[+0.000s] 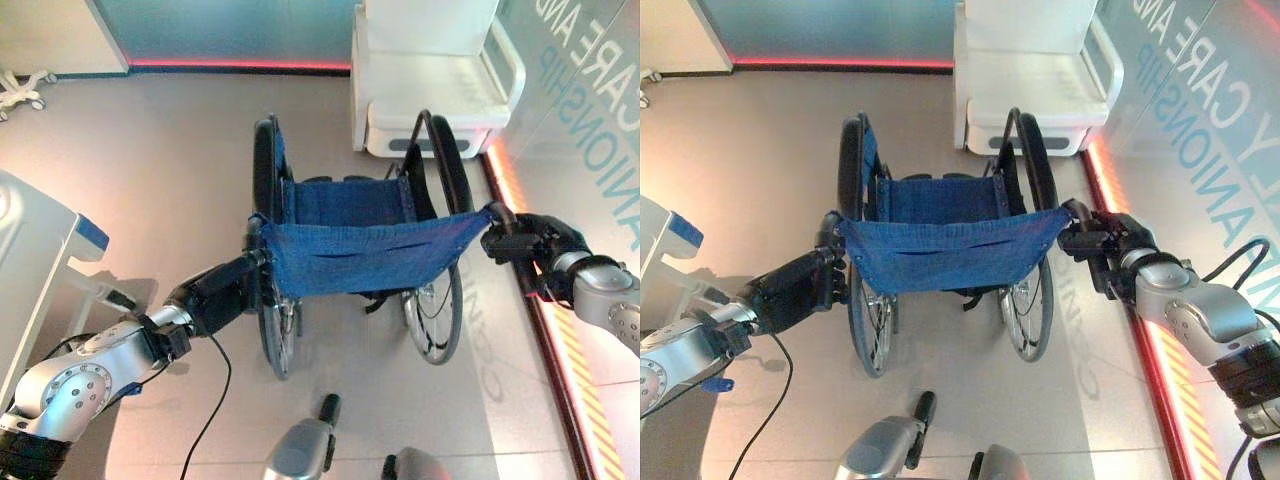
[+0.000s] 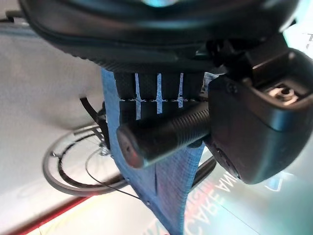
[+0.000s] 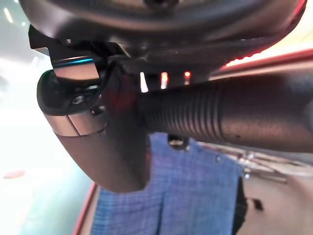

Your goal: Push the wheelchair next to the bed

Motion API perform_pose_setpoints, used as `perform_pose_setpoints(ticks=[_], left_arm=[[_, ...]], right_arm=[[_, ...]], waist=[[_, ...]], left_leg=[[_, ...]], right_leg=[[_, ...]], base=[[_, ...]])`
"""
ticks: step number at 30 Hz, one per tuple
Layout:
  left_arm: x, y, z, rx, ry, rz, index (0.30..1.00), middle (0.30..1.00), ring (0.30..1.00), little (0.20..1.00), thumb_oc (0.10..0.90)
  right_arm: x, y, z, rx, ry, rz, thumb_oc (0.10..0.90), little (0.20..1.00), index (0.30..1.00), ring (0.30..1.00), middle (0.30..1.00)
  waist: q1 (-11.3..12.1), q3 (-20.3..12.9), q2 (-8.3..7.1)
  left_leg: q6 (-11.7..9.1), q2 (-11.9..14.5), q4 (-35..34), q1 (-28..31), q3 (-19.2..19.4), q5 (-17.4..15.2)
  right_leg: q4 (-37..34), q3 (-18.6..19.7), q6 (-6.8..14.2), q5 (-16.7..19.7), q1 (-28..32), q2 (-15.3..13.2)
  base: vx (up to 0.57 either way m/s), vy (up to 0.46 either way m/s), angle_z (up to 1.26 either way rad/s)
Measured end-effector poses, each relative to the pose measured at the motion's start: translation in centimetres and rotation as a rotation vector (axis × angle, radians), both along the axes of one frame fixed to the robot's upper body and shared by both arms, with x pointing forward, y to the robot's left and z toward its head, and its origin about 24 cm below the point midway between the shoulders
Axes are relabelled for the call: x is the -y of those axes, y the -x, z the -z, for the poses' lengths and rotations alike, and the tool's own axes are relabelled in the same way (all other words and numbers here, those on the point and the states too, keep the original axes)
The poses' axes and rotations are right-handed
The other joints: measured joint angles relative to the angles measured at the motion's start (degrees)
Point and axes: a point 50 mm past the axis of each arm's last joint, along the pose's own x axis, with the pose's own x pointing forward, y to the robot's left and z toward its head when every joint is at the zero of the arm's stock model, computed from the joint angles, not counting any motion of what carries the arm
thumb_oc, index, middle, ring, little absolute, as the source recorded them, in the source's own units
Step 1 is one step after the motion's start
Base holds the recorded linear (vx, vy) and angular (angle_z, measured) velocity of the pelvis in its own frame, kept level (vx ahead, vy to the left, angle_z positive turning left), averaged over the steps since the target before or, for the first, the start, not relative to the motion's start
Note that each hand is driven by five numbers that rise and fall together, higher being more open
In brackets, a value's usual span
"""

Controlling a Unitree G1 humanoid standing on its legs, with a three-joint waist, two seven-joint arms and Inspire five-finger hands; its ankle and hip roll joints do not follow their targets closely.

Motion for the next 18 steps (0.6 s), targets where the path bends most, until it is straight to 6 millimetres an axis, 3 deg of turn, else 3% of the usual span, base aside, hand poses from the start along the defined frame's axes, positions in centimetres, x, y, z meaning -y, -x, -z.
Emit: perform_pose_setpoints(ticks=[1, 2, 4, 5, 6, 7, 8, 9, 10, 11, 12, 14, 16, 17, 18], left_arm=[[-0.3, -0.3, -0.1, 0.005, -0.001, -0.008, 0.3, 0.3, 0.3, 0.3, 0.4], [-0.4, -0.4, -0.1, 0.005, 0.001, -0.01, 0.3, 0.3, 0.3, 0.3, 0.4], [-0.2, -0.8, 0.0, 0.019, 0.029, -0.028, 0.3, 0.3, 0.3, 0.3, 0.4], [-0.2, -0.8, 0.1, 0.021, 0.029, -0.036, 0.3, 0.3, 0.3, 0.3, 0.4], [-0.3, -0.8, 0.0, 0.023, 0.026, -0.039, 0.3, 0.3, 0.3, 0.3, 0.4], [-0.4, -0.8, 0.2, 0.022, 0.026, -0.053, 0.3, 0.3, 0.3, 0.3, 0.4], [-0.5, -0.7, 0.3, 0.023, 0.02, -0.059, 0.3, 0.3, 0.3, 0.3, 0.4], [-0.9, -0.7, 0.4, 0.023, 0.007, -0.07, 0.3, 0.3, 0.3, 0.3, 0.4], [-1.1, -0.4, 0.6, 0.034, 0.02, -0.084, 0.3, 0.3, 0.3, 0.3, 0.4], [-1.1, -0.3, 0.5, 0.043, 0.02, -0.078, 0.3, 0.3, 0.3, 0.3, 0.4], [-0.9, -0.3, 0.1, 0.066, 0.03, -0.063, 0.3, 0.3, 0.3, 0.3, 0.4], [-0.4, 0.1, 0.5, 0.06, 0.042, -0.043, 0.3, 0.3, 0.3, 0.3, 0.4], [0.0, 0.6, 0.4, 0.057, 0.03, -0.015, 0.3, 0.3, 0.3, 0.3, 0.4], [0.4, 0.8, 0.5, 0.057, 0.038, 0.003, 0.3, 0.3, 0.3, 0.3, 0.4], [0.6, 0.8, 0.7, 0.048, 0.052, 0.007, 0.3, 0.3, 0.3, 0.3, 0.4]], right_arm=[[-0.2, -0.1, -0.8, 0.029, -0.002, -0.008, 0.4, 0.3, 0.3, 0.3, 0.3], [-0.4, -0.2, -1.1, 0.039, -0.005, -0.013, 0.4, 0.3, 0.3, 0.3, 0.3], [-0.4, 0.1, -2.0, 0.062, 0.015, -0.018, 0.4, 0.3, 0.3, 0.3, 0.3], [-0.5, 0.1, -1.9, 0.049, -0.001, -0.015, 0.4, 0.3, 0.3, 0.3, 0.3], [-0.6, 0.2, -1.9, 0.043, 0.003, -0.016, 0.4, 0.3, 0.3, 0.3, 0.3], [-0.8, 0.3, -1.8, 0.032, -0.001, -0.022, 0.4, 0.3, 0.3, 0.3, 0.3], [-0.9, 0.3, -1.8, 0.027, -0.008, -0.028, 0.4, 0.3, 0.3, 0.3, 0.3], [-1.1, 0.3, -1.5, 0.008, -0.026, -0.035, 0.4, 0.3, 0.3, 0.3, 0.3], [-1.3, 0.3, -1.3, -0.01, -0.034, -0.041, 0.4, 0.3, 0.3, 0.3, 0.3], [-1.4, 0.3, -1.2, -0.014, -0.037, -0.041, 0.4, 0.3, 0.3, 0.3, 0.3], [-1.2, 0.2, -1.3, -0.02, -0.041, -0.031, 0.4, 0.3, 0.3, 0.3, 0.3], [-0.7, 0.0, -1.2, -0.033, -0.042, -0.021, 0.4, 0.3, 0.3, 0.3, 0.3], [-0.2, 0.2, -1.4, -0.044, -0.014, -0.015, 0.4, 0.3, 0.3, 0.3, 0.3], [0.2, 0.2, -2.1, -0.045, 0.003, -0.018, 0.4, 0.3, 0.3, 0.3, 0.3], [0.2, -0.2, -2.4, -0.04, -0.006, -0.02, 0.4, 0.3, 0.3, 0.3, 0.3]], waist=[[-0.9, 0.7, 1.46], [-1.7, 0.9, 1.83], [-4.3, 1.9, 2.32], [-4.8, 2.1, 1.54], [-4.9, 2.4, 0.77], [-5.1, 2.7, -0.04], [-5.0, 2.8, -0.44], [-5.0, 3.0, -2.21], [-4.4, 2.9, -3.48], [-4.8, 2.8, -3.76], [-5.5, 3.0, -4.77], [-5.5, 2.7, -4.05], [-6.3, 1.8, -4.41], [-5.9, 1.8, -4.64], [-5.0, 1.8, -4.52]], left_leg=[[-0.8, 0.4, 0.2, 0.1, -1.9, -0.2], [-1.0, 0.3, 0.5, 0.1, -2.9, -0.3], [-1.5, -1.5, 5.3, -0.6, -8.6, -4.4], [-0.4, -2.3, 6.5, -0.2, -10.5, -6.5], [0.0, -2.8, 6.9, 0.7, -11.4, -7.4], [-0.7, -2.8, 8.3, 1.7, -13.0, -9.8], [-1.6, -2.8, 9.1, 1.7, -13.6, -10.9], [-3.9, -2.6, 10.6, 2.6, -14.3, -13.1], [-4.7, -0.9, 10.5, 3.8, -14.8, -15.1], [-5.0, 1.2, 9.4, 4.3, -14.2, -15.2], [-6.8, 1.6, 21.4, 1.5, -9.9, -16.9], [-8.7, 1.5, 36.9, -0.2, -4.6, -18.0], [-11.0, 2.2, 39.6, -2.1, -1.6, -14.9], [-12.0, 2.5, 40.4, -3.1, -0.9, -11.8], [-17.0, 2.3, 45.4, -6.2, -0.9, -6.8]], right_leg=[[-3.4, 1.1, 0.8, 0.9, -2.6, 1.1], [-5.7, 1.3, 2.7, 2.3, -3.3, 1.0], [-11.4, 4.2, 6.5, 8.2, -7.7, -1.1], [-17.8, 3.6, 9.6, 12.2, -7.8, -3.6], [-21.4, 3.3, 10.7, 14.4, -8.0, -5.1], [-27.7, 3.2, 11.7, 18.1, -7.3, -7.7], [-29.1, 3.2, 12.4, 18.6, -6.6, -8.5], [-27.3, 3.2, 12.8, 18.5, -5.2, -11.0], [-21.9, 1.3, 12.6, 20.6, -5.3, -11.7], [-19.3, -0.1, 11.8, 20.0, -5.7, -11.0], [-16.3, -0.9, 8.5, 19.7, -5.8, -10.1], [-12.6, -1.7, 2.9, 17.2, -4.8, -7.8], [-10.4, -1.7, 1.7, 14.6, -5.0, -6.3], [-10.1, -1.8, 1.4, 14.6, -4.9, -5.7], [-8.8, -2.4, -1.6, 12.6, -4.7, -5.2]], base=[[0.45, -0.286, 0.37], [0.57, -0.337, 0.63], [0.7, -0.37, 1.02], [0.56, -0.264, 0.98], [0.58, -0.298, 0.8], [0.41, -0.215, 0.63], [0.59, -0.293, 0.84], [0.52, -0.226, 0.89], [0.57, -0.236, 1.01], [0.48, -0.183, 1.28], [0.4, -0.169, 1.17], [0.36, -0.215, 1.08], [0.3, -0.263, 0.94], [0.32, -0.307, 0.48], [0.46, -0.399, 0.32]])
